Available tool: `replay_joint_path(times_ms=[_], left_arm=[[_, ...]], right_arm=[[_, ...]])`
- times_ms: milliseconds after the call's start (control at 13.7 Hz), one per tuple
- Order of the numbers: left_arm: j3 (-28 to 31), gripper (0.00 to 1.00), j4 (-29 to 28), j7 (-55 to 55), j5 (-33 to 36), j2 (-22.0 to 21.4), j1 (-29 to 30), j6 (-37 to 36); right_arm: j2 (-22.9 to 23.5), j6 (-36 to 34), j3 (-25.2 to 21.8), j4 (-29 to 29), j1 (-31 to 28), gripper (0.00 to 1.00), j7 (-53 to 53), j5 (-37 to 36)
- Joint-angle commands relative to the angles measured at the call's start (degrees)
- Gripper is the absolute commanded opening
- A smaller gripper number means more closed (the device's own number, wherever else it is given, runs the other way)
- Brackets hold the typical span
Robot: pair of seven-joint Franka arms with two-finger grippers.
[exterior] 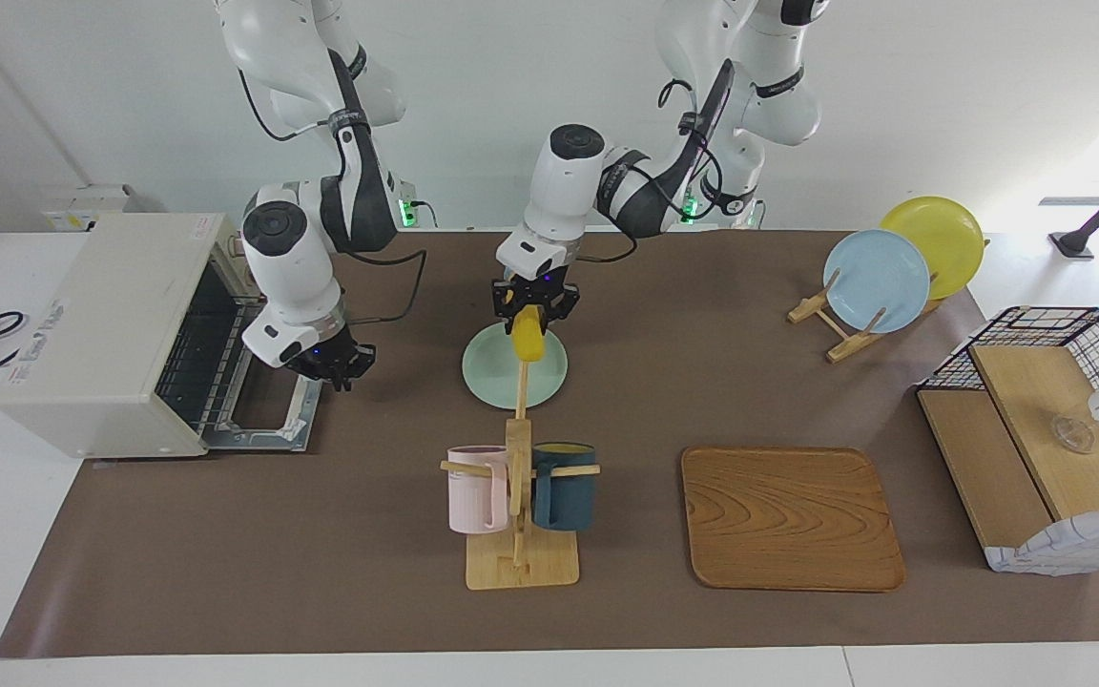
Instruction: Put corn in oven
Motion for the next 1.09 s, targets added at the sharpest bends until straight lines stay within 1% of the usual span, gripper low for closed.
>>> replay_joint_path(times_ms=[0,146,292,438,584,730,803,876,949,1022], left_arm=[[1.3,0.0,-0.1,-0.2,-0.4,4.3,-2.4,5.8],[1.3,0.0,0.0,0.8,-0.1,5.5,-1.8,8.0],[1.3,0.0,1.1,2.7,-0.1,6.5,-1.1,8.1],[1.3,0.0,1.1,3.2,0.0,7.2,-0.9,9.3],[1.4,0.0,1.0,5.0,0.0,7.6,-0.2,9.8],[1.4,0.0,1.0,6.2,0.0,7.6,0.0,9.8],[1.4,0.21,0.9,7.4,0.0,7.6,0.1,9.8],[1.3,0.66,0.9,7.2,0.0,7.6,0.4,9.7],[1.3,1.0,1.0,6.7,-0.1,7.6,0.4,9.2],[1.4,1.0,0.9,6.7,-0.1,7.4,0.4,8.8]], right_arm=[[-4.1,-6.2,0.9,-0.5,0.0,1.0,0.5,0.9],[-5.9,-9.3,1.4,-0.4,0.0,1.0,0.3,1.0],[-7.7,-10.3,2.7,-0.4,0.7,1.0,0.1,1.9],[-8.2,-10.6,2.8,0.2,0.7,1.0,-0.9,2.5],[-8.6,-10.7,2.7,0.6,0.7,1.0,-1.3,7.4],[-8.9,-11.4,2.7,0.9,0.8,1.0,-1.2,7.7],[-9.0,-11.8,2.7,0.8,0.8,1.0,-1.2,7.7],[-9.0,-12.0,2.7,0.8,0.8,1.0,-1.1,7.8],[-9.0,-12.0,2.8,0.8,0.8,1.0,-1.1,7.7],[-9.1,-11.9,2.8,0.6,0.8,1.0,-1.1,7.7]])
